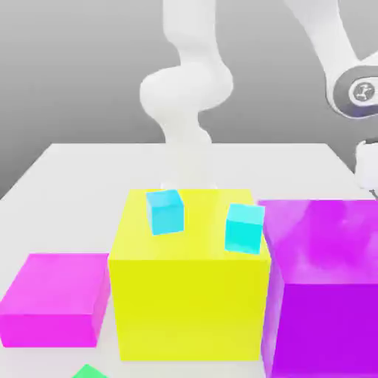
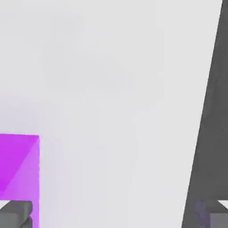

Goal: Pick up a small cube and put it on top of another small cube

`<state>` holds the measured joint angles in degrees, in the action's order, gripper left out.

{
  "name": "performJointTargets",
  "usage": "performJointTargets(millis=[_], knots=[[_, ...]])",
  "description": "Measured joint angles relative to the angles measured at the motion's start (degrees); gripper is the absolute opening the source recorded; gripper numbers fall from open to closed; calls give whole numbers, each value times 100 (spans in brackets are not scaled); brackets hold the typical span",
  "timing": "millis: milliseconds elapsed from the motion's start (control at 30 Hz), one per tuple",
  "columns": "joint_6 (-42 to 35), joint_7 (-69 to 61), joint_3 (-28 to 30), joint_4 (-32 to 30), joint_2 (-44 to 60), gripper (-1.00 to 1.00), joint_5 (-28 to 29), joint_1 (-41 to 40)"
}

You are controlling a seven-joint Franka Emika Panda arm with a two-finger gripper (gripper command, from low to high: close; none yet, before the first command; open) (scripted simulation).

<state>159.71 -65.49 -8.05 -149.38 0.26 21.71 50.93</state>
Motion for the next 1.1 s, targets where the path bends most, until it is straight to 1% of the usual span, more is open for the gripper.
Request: performJointTargets(millis=[67, 167, 200, 233, 300, 333, 467, 633, 900, 1100], knots=[[76, -52, 278, -226, -34, 0, -12, 383], [188, -116, 882, -567, -93, 0, -44, 924], [225, -137, 1089, -681, -113, 0, -58, 870], [262, -161, 1245, -796, -132, 0, -75, 633], [340, -229, 1310, -1027, -167, 0, -136, 209], [377, -261, 1289, -1141, -190, 0, -191, 241], [481, -299, 1414, -1579, -361, 0, -692, 157], [576, -500, 1682, -2070, -532, 0, -1671, 241], [808, -958, 1770, -1917, -155, 0, -2320, 389], [1093, -1352, 1669, -1793, 222, 0, -2819, 401]])
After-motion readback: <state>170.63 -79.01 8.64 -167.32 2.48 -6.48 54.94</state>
